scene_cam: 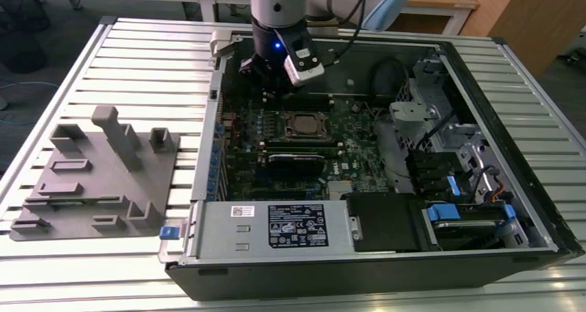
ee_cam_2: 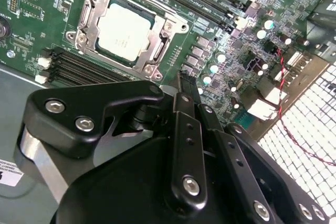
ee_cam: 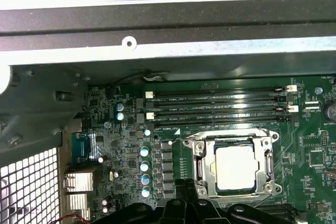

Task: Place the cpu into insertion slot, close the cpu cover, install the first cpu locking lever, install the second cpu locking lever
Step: 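Install the first cpu locking lever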

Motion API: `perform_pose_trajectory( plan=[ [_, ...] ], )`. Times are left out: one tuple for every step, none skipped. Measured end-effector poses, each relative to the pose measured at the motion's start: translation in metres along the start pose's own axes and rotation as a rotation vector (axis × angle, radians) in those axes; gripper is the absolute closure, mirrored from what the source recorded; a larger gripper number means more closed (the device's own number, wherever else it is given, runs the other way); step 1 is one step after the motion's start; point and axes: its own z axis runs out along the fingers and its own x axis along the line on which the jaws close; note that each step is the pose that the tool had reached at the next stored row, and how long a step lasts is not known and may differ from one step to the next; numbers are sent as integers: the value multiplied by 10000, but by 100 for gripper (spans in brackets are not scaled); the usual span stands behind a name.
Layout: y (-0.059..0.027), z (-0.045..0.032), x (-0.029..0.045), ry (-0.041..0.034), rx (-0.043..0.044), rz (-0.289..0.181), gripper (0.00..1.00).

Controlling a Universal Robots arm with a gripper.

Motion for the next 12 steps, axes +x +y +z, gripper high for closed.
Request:
perform_pose_trajectory(
  plan=[
    [0, 0, 1, 6, -117, 7, 90],
    [0, 0, 1, 10, -192, 11, 90],
    [0, 0, 2, 13, -222, 11, 90],
    [0, 0, 10, 13, -225, 13, 90],
    [-2, -1, 28, 11, -227, 11, 90],
    [-3, -2, 55, 7, -228, 11, 90],
    [-5, -3, 85, 2, -229, 11, 90],
    [-7, -4, 114, -3, -233, 11, 90],
    [-9, -5, 141, -6, -255, 12, 90],
    [-10, -6, 159, -1, -363, 18, 90],
    [-11, -7, 172, 3, -483, 24, 90],
    [-12, -7, 182, 8, -601, 28, 90]
  ],
)
